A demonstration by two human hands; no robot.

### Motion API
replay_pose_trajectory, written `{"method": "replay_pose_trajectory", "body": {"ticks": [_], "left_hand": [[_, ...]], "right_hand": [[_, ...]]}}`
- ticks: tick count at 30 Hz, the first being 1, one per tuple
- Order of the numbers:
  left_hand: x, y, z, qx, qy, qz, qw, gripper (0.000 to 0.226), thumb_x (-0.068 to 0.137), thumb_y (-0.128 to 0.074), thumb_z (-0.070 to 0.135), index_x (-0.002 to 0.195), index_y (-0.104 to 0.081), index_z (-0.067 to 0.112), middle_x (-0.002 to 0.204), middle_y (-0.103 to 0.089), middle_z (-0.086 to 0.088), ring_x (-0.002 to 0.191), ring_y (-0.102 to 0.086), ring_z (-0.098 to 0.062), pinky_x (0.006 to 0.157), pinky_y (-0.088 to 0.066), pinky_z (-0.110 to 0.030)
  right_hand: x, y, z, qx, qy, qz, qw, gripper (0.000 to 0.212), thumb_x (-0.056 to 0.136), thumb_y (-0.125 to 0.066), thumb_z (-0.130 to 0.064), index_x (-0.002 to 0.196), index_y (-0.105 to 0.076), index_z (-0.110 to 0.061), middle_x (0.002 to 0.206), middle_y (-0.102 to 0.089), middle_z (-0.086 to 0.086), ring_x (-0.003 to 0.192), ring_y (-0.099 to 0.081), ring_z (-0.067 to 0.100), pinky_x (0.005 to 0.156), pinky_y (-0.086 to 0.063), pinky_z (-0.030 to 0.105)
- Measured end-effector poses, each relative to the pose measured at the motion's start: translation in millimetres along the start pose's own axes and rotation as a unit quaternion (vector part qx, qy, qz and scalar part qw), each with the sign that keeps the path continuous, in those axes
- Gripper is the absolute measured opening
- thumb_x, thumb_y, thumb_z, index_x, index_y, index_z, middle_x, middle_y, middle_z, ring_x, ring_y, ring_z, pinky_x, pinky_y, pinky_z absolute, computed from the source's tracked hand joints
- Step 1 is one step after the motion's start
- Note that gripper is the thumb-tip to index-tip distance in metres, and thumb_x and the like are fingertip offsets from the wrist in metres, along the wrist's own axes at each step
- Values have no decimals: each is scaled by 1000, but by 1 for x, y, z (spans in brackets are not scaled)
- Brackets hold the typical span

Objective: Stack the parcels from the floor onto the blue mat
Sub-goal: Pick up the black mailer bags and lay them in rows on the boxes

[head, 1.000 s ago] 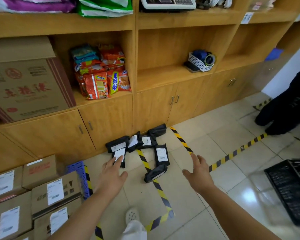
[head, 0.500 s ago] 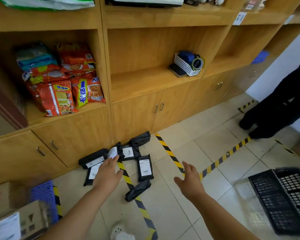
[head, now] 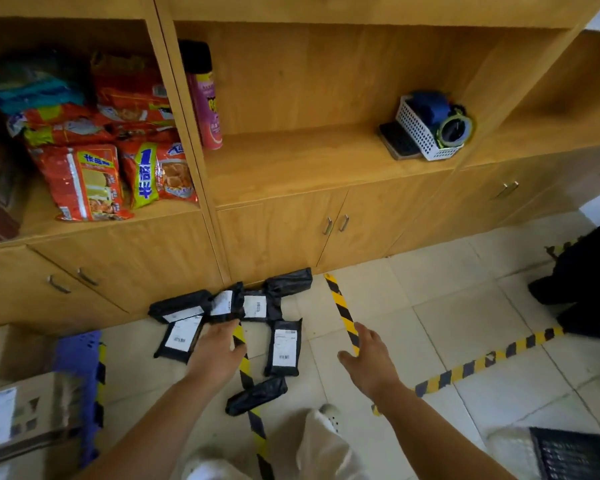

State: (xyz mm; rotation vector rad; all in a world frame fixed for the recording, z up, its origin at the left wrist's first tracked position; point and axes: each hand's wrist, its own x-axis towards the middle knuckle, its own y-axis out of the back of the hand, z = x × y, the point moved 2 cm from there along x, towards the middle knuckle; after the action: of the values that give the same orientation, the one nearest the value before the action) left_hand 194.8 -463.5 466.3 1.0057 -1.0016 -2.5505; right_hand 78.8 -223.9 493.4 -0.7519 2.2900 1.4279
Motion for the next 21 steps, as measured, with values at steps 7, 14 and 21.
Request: {"method": "replay_pose_trajectory", "body": {"ticks": [7,14,21], "left_hand": [[50,-80,24,-38,102,3,994,53,95,-49,24,145,-33,21,147,-38,-2,128,-44,-20,99,-40,-29],[132,-159,-9,-59,157,-41,985,50,93,-48,27,142,-37,25,135,-48,-3,114,-51,-19,93,-46,-31],[234,-256,-83,-82,166,-54,981,49,97,-45,28,144,-33,24,137,-46,-1,119,-50,-16,97,-43,-27]], "right_hand": [[106,6,52,-71,13,-104,992,66,90,-54,-29,149,-24,-21,148,-36,2,134,-37,21,106,-40,38],[205,-76,78,-78,-21,-204,976,66,90,-52,-30,149,-22,-25,152,-32,2,131,-44,20,106,-38,33],[305,-209,119,-85,-53,-246,964,65,91,-52,-28,149,-22,-22,151,-34,3,132,-43,21,106,-38,30]]}}
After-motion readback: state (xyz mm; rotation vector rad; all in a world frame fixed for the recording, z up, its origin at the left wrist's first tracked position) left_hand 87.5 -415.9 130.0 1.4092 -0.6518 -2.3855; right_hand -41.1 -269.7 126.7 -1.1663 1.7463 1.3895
